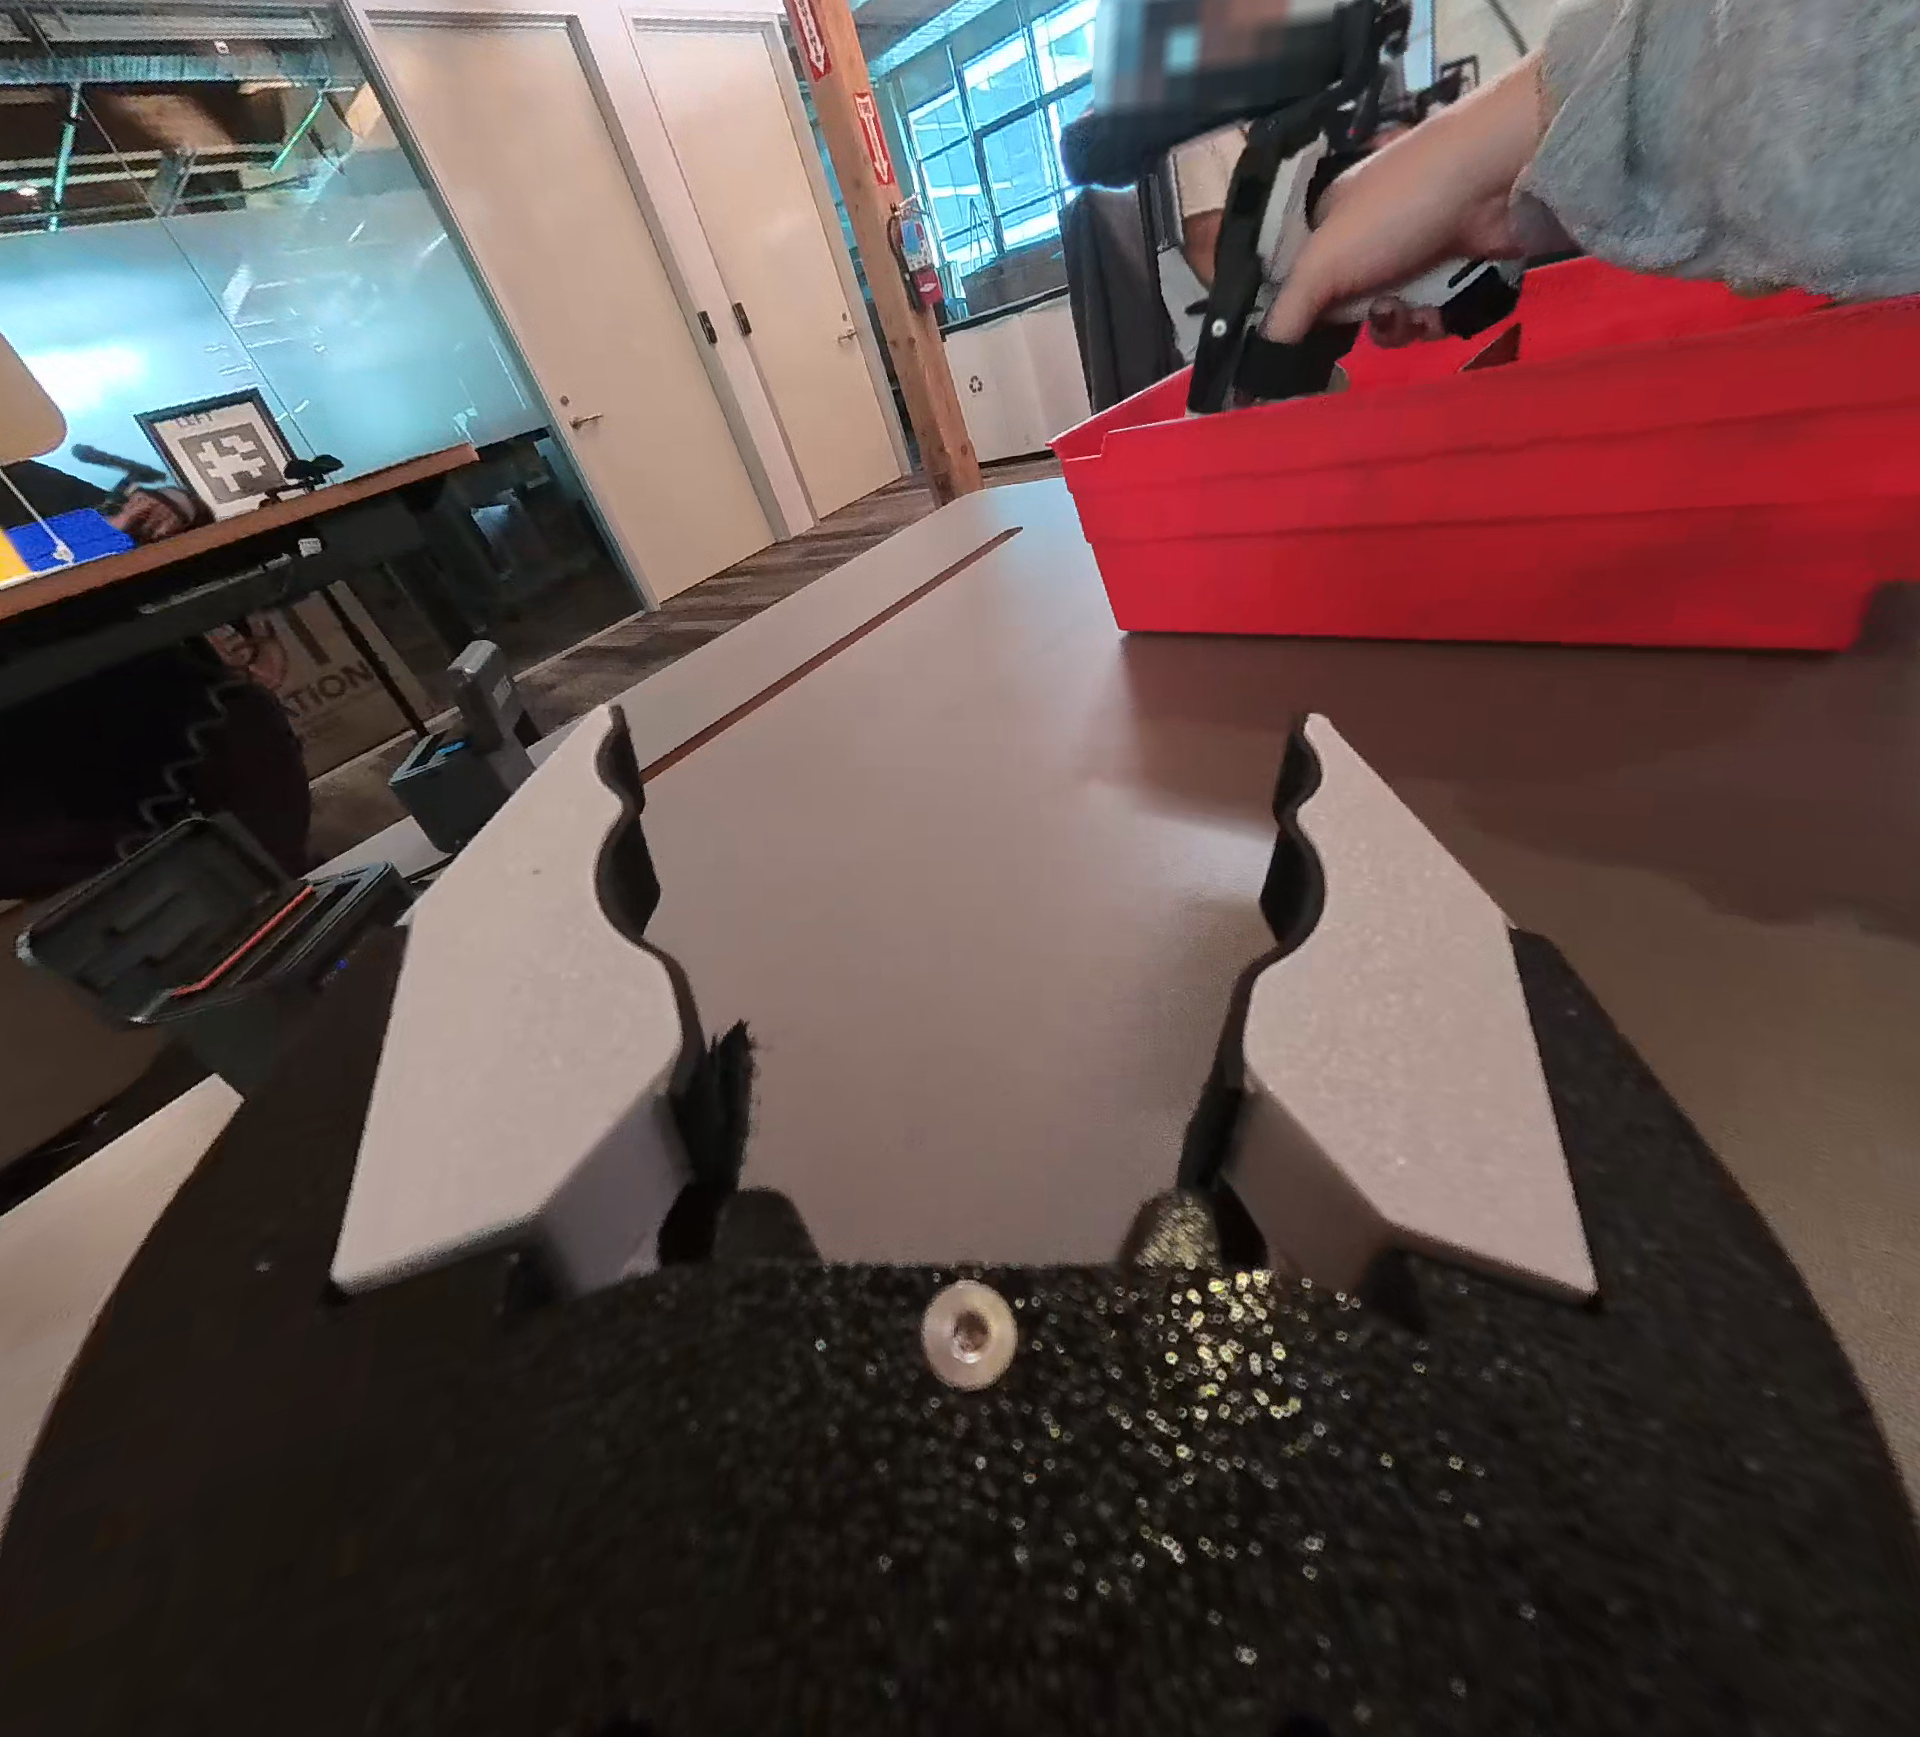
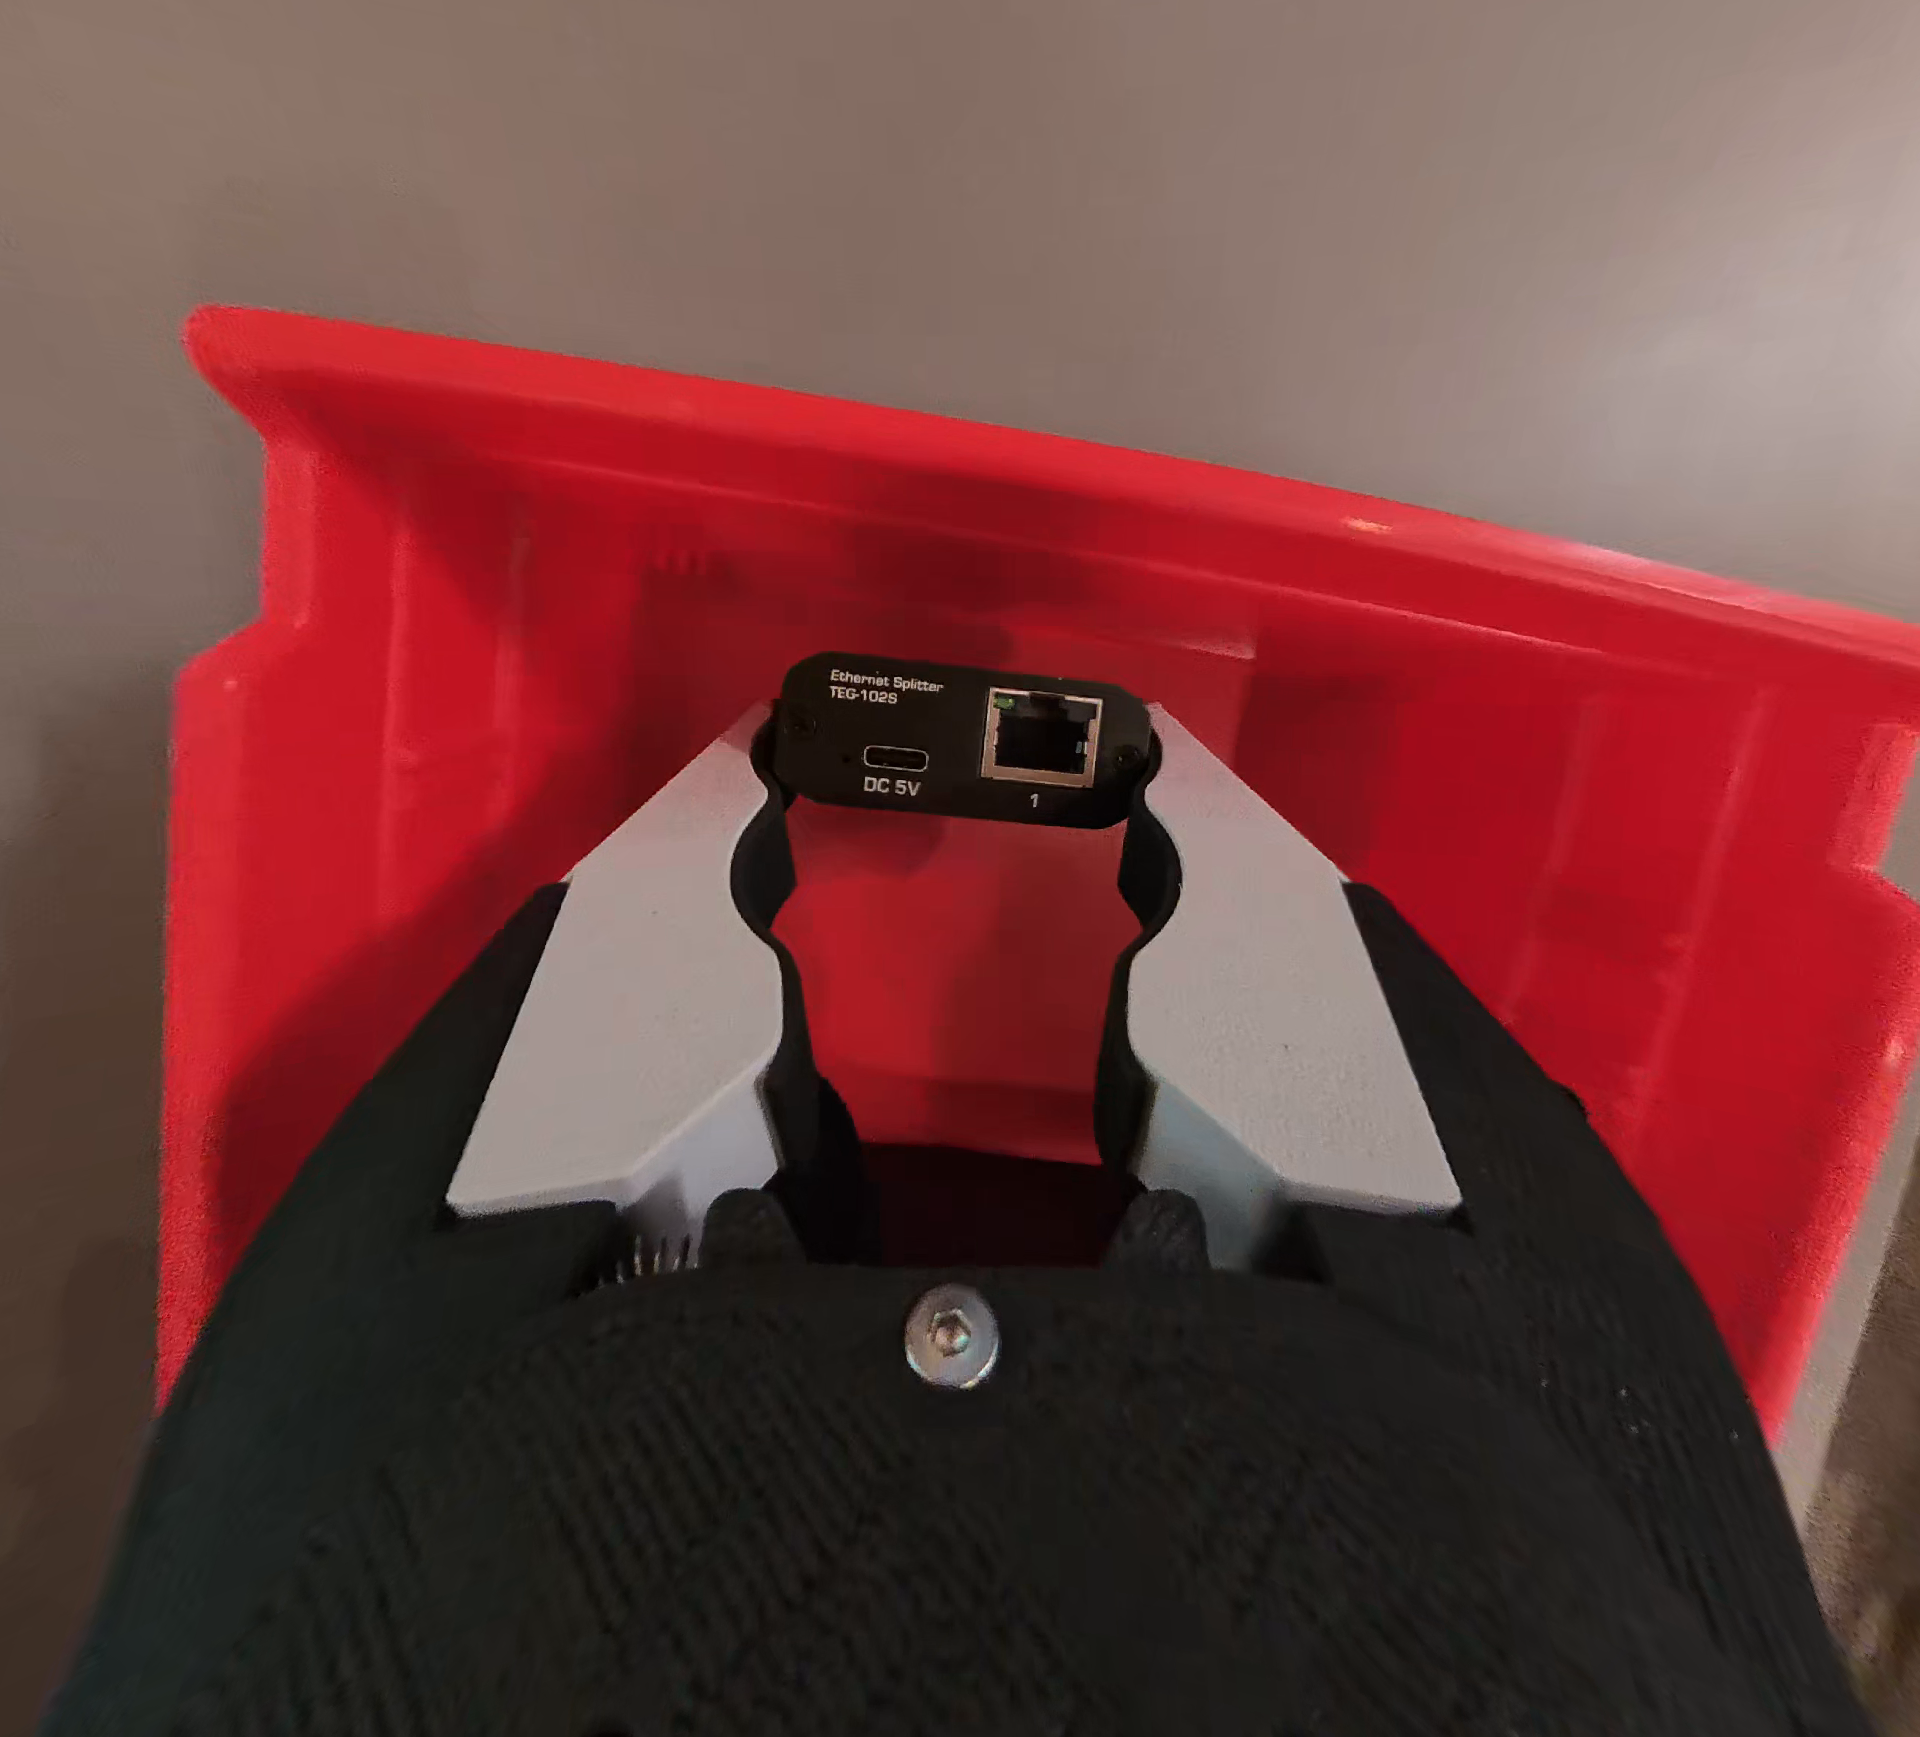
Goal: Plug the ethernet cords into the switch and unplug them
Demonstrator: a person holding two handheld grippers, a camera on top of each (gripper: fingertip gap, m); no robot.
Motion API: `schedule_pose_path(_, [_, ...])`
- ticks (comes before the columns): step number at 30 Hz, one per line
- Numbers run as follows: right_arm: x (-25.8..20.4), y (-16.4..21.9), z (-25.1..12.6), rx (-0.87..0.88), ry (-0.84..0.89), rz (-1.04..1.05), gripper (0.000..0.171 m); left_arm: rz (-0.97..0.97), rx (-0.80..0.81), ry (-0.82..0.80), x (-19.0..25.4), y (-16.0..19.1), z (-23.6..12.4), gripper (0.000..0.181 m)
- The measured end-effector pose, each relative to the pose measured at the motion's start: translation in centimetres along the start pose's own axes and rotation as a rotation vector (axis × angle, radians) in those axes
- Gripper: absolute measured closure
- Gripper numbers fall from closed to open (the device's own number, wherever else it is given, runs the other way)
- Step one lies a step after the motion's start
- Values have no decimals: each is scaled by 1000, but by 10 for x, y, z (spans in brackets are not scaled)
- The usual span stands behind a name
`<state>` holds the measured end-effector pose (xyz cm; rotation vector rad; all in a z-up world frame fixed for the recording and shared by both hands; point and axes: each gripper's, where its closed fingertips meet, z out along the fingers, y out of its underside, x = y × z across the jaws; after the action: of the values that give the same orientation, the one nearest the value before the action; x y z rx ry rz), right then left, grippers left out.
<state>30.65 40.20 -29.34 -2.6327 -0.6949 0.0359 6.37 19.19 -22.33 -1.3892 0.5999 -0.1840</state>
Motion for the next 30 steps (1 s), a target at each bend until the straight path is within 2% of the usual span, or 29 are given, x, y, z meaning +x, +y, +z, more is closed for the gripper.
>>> schedule_pose_path(4, [-4,17,20,-87,11,9,108,0,-7,-1,1,1,1,61])
schedule_pose_path(7, [-5,19,21,-108,49,-48,108,-6,-8,1,1,2,1,61])
schedule_pose_path(8, [-5,22,22,-133,57,-65,99,-11,-12,2,1,3,1,61])
schedule_pose_path(9, [-5,23,22,-145,64,-72,81,-15,-17,3,1,3,1,61])
schedule_pose_path(13, [0,11,4,-64,93,-62,30,-29,-20,0,0,4,0,60])
schedule_pose_path(18, [2,11,-57,201,156,-121,11,-31,-40,9,2,8,2,56])
schedule_pose_path(23, [19,41,-140,574,292,-108,11,-46,-57,8,1,10,2,46])
schedule_pose_path(25, [32,61,-163,663,308,-60,16,-61,-64,7,0,10,1,42])
schedule_pose_path(28, [53,98,-171,681,266,28,29,-107,-107,14,0,14,-2,34])
schedule_pose_path(30, [67,122,-161,632,226,86,35,-132,-135,12,0,14,-9,38])
